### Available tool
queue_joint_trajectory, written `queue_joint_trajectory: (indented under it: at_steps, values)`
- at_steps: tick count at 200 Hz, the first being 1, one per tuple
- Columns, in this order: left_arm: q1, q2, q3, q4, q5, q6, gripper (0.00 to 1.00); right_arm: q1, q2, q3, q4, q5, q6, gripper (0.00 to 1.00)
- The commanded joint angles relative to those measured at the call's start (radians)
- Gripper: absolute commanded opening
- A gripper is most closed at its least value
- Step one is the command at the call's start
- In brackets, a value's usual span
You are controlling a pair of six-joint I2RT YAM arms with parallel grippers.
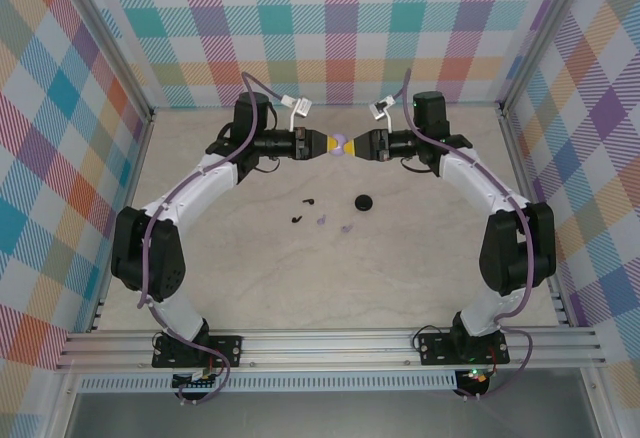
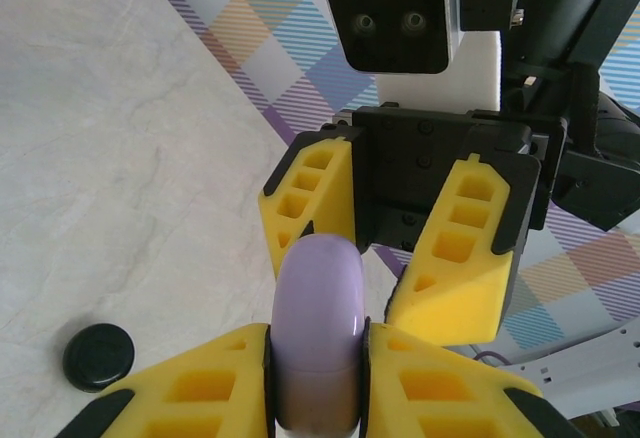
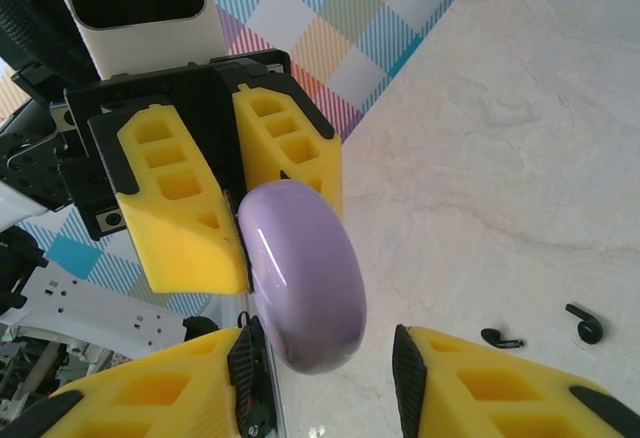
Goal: Insert wireless bluetooth earbuds into charging case
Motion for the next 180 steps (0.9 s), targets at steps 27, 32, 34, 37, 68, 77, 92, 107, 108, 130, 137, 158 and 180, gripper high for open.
queue_joint_trajectory:
  at_steps: [27,32,34,37,68,77,92,107,108,130,137,158,180]
  values:
    - [-0.030,-0.036,-0.005,0.013,0.042,0.031,0.24,0.014,-0.027,0.021,0.072,-0.076,-0.006,0.42]
    - [-0.031,-0.034,-0.005,0.014,0.042,0.031,0.24,0.014,-0.027,0.022,0.073,-0.078,-0.005,0.42]
    - [-0.032,-0.034,-0.003,0.013,0.042,0.031,0.24,0.015,-0.027,0.022,0.074,-0.078,-0.005,0.42]
    - [-0.032,-0.033,-0.003,0.013,0.043,0.031,0.24,0.016,-0.026,0.023,0.073,-0.080,-0.005,0.42]
    - [-0.036,-0.031,0.000,0.012,0.037,0.031,0.24,0.019,-0.025,0.024,0.071,-0.083,-0.007,0.37]
    - [-0.037,-0.030,0.001,0.012,0.037,0.032,0.24,0.019,-0.027,0.021,0.072,-0.083,-0.005,0.34]
    - [-0.038,-0.029,0.002,0.004,0.034,0.033,0.24,0.019,-0.032,0.018,0.073,-0.079,-0.006,0.28]
    - [-0.038,-0.030,0.002,-0.007,0.026,0.036,0.28,0.019,-0.040,0.018,0.065,-0.069,-0.009,0.24]
    - [-0.038,-0.030,0.001,-0.008,0.025,0.036,0.29,0.019,-0.041,0.018,0.063,-0.068,-0.010,0.23]
    - [-0.037,-0.035,-0.001,-0.020,0.020,0.039,0.37,0.019,-0.056,0.016,0.041,-0.053,-0.027,0.20]
    - [-0.038,-0.036,-0.002,-0.023,0.025,0.039,0.39,0.019,-0.061,0.015,0.036,-0.052,-0.029,0.19]
    - [-0.038,-0.038,-0.004,-0.026,0.050,0.037,0.42,0.019,-0.067,0.015,0.035,-0.061,-0.027,0.17]
    - [-0.041,-0.041,-0.012,-0.021,0.072,0.035,0.44,0.020,-0.073,0.014,0.041,-0.067,-0.021,0.16]
